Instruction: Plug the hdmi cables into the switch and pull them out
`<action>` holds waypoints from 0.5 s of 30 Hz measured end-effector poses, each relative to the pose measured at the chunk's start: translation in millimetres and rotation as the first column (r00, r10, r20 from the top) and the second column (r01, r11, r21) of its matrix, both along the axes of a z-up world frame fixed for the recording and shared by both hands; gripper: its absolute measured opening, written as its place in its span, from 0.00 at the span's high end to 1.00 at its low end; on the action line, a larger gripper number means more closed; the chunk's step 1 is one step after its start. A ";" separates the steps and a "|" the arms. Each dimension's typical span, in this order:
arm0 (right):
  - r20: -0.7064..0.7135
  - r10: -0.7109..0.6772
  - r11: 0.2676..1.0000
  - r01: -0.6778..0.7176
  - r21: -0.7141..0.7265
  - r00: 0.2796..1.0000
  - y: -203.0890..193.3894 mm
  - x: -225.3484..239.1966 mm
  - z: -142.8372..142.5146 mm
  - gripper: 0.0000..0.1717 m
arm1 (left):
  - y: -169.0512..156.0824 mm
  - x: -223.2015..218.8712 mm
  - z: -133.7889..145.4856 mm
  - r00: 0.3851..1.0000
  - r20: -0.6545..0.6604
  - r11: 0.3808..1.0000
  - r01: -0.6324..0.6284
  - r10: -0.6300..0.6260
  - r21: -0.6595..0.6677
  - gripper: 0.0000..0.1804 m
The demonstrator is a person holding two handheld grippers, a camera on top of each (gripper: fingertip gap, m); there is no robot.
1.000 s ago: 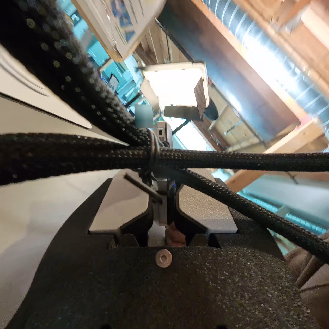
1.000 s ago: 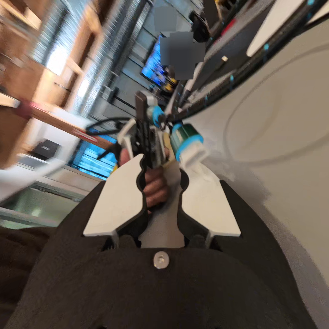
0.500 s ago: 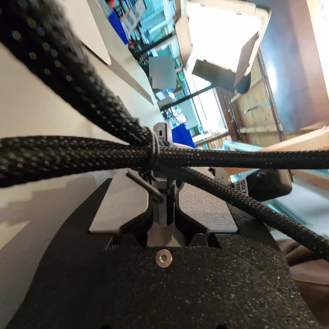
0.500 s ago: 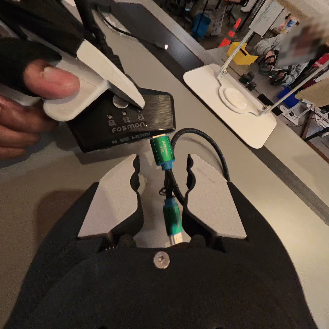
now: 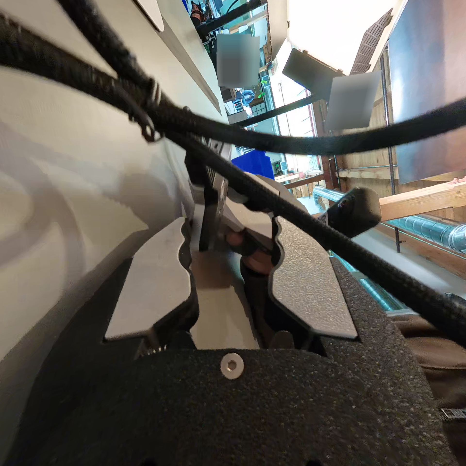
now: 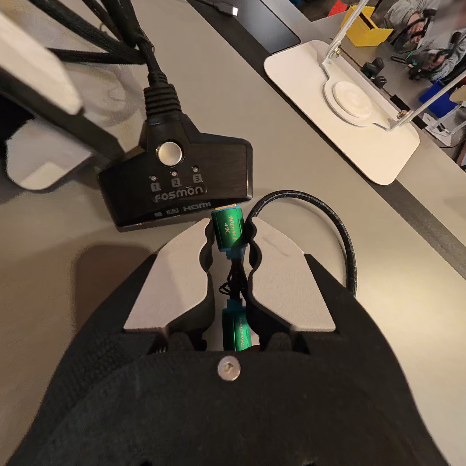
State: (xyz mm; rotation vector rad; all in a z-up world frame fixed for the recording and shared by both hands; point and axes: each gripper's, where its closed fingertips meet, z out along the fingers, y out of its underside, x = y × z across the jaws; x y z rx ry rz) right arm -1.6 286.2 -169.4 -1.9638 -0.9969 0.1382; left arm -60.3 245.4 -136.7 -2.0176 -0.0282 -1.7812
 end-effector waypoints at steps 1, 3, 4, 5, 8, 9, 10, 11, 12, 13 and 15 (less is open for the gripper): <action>-0.007 0.003 1.000 -0.003 -0.007 1.000 -0.4 0.0 0.2 0.86 | -8.3 -2.9 0.5 1.000 0.009 1.000 -0.014 0.014 -0.005 0.65; -0.005 -0.017 1.000 0.017 -0.015 1.000 1.1 2.8 -0.7 0.86 | -28.7 -9.0 3.3 0.999 0.035 0.999 -0.033 0.033 -0.004 0.68; 0.001 -0.030 0.999 0.030 -0.022 1.000 2.3 5.2 -2.2 0.86 | -41.0 -11.1 4.6 0.998 0.054 1.000 -0.023 0.023 -0.010 0.68; -0.001 -0.036 0.999 0.036 -0.033 0.999 2.9 6.5 -3.3 0.86 | -52.0 -14.2 4.4 0.997 0.068 1.000 -0.019 0.021 -0.023 0.68; -0.035 -0.038 0.997 0.036 -0.063 0.999 2.9 7.5 -3.1 0.87 | -82.1 -28.8 21.5 0.992 0.121 0.998 -0.032 0.025 0.054 0.71; -0.042 -0.038 0.997 0.035 -0.072 0.998 2.5 7.8 -3.1 0.87 | -92.3 -36.1 31.2 0.993 0.117 0.993 -0.036 0.023 0.111 0.71; -0.057 -0.037 0.997 0.033 -0.072 0.998 2.5 7.9 -1.5 0.86 | -101.4 -45.5 41.5 0.995 0.092 0.984 -0.046 0.030 0.173 0.72; -0.081 -0.034 0.997 0.029 -0.068 0.996 2.0 7.8 1.7 0.85 | -109.5 -57.6 53.1 0.998 0.052 0.969 -0.058 0.047 0.242 0.72; -0.109 -0.019 0.998 0.012 -0.067 0.994 0.2 6.6 5.3 0.82 | -116.4 -73.0 64.1 0.997 -0.006 0.951 -0.072 0.077 0.301 0.71; -0.136 -0.005 0.998 -0.004 -0.068 0.991 -1.7 5.7 8.6 0.80 | -121.9 -92.5 74.6 0.990 -0.080 0.932 -0.085 0.120 0.351 0.71; -0.168 -0.006 0.997 -0.006 -0.074 0.986 -2.4 7.5 12.1 0.78 | -129.4 -145.7 94.0 0.933 -0.264 0.898 -0.115 0.244 0.424 0.71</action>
